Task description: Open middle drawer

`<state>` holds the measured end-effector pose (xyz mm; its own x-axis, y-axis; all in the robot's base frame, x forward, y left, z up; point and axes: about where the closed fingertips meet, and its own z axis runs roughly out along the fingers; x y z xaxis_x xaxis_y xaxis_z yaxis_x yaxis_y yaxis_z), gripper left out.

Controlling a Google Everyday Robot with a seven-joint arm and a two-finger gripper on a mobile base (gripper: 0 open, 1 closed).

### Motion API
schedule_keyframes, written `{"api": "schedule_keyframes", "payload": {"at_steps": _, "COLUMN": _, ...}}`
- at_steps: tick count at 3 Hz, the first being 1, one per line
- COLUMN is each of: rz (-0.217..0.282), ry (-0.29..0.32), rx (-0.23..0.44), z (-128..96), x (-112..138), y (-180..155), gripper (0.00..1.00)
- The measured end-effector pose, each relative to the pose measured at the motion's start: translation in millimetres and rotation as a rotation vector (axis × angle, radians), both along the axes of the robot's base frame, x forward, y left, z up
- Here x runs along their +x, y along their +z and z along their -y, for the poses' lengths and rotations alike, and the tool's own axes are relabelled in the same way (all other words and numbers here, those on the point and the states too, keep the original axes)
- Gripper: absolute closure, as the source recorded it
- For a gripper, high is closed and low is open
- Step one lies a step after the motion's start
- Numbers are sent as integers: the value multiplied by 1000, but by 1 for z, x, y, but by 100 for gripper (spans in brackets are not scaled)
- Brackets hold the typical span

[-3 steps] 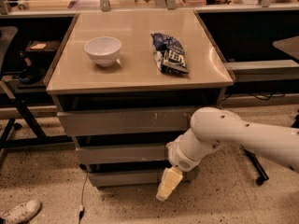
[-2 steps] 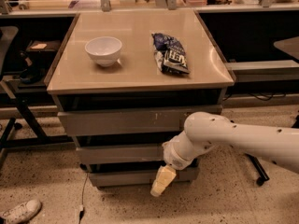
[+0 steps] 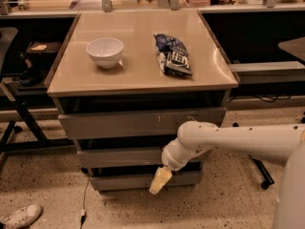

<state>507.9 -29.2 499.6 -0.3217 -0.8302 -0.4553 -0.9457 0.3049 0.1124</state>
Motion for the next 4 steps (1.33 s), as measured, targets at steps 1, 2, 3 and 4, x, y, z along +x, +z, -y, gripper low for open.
{"api": "schedule_keyframes", "payload": {"at_steps": 1, "rz": 5, "ry": -20, "rx": -20, "z": 6, "x": 17, "y": -22, "gripper": 0}}
{"api": "schedule_keyframes", "payload": {"at_steps": 2, "rz": 14, "ry": -32, "rx": -44, "z": 16, "x": 32, "y": -37, "gripper": 0}}
{"api": "schedule_keyframes", "payload": {"at_steps": 3, "rz": 30, "ry": -45, "rx": -68, "z": 27, "x": 43, "y": -44, "gripper": 0}}
{"api": "schedule_keyframes", "payload": {"at_steps": 4, "rz": 45, "ry": -51, "rx": -87, "z": 36, "x": 50, "y": -45, "gripper": 0}}
